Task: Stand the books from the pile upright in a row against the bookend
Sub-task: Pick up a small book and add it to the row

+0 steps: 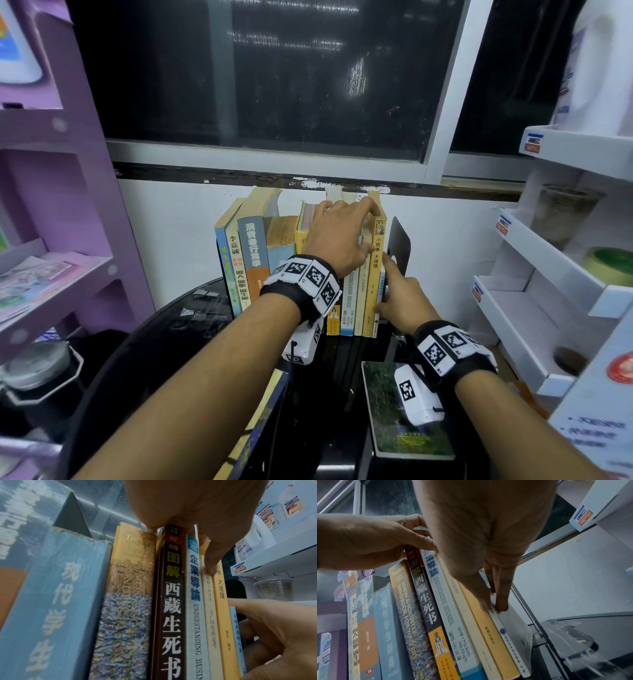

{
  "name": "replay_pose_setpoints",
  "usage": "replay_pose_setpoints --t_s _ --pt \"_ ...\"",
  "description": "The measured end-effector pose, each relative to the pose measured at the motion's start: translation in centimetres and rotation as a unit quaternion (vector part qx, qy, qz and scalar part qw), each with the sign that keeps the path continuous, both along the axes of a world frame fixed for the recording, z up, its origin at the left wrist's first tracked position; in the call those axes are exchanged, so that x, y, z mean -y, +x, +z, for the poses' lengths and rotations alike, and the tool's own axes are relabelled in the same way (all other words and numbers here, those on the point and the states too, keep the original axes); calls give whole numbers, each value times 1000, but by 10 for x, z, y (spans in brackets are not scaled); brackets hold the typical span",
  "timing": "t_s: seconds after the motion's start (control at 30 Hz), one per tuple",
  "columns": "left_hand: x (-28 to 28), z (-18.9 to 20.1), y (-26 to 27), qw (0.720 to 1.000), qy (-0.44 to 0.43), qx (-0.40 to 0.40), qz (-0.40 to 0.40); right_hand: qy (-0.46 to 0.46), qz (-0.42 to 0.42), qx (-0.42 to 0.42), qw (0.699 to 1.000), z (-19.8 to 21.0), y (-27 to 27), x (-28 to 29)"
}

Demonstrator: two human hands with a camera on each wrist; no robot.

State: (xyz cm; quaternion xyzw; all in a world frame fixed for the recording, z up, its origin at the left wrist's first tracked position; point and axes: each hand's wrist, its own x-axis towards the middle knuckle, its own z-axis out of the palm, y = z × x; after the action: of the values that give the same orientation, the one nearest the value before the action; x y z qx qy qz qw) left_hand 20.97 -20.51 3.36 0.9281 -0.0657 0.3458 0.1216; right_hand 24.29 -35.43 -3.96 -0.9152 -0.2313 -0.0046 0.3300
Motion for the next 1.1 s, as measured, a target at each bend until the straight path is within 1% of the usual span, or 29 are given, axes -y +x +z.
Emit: replay_pose_setpoints --t_s 0.23,0.43,0.53,0.6,0.7,0.83,0.93,1.0,1.1 --pt "1 3 -7 1000 7 -14 -2 25 20 -25 999 6 -12 3" --pt "5 13 -17 997 -13 -75 -14 47 38 -15 998 16 -29 15" --pt "5 15 -23 995 -21 -92 -32 51 40 -17 998 20 -35 23" --pt "5 13 -27 995 -22 -88 -49 32 33 -21 999 22 -39 29" --pt "8 6 -39 995 -34 -59 -74 -2 28 -30 999 25 -48 39" --pt "14 -9 -58 992 -72 -28 -101 -58 26 -50 997 24 -56 49" --pt "19 -27 -69 985 -110 -74 -108 -93 24 -76 992 18 -58 55" --pt "22 -40 -75 976 -128 -130 -115 -122 19 -87 989 14 -61 59" --pt "28 -57 -83 960 -130 -221 -113 -154 10 -106 982 8 -65 66"
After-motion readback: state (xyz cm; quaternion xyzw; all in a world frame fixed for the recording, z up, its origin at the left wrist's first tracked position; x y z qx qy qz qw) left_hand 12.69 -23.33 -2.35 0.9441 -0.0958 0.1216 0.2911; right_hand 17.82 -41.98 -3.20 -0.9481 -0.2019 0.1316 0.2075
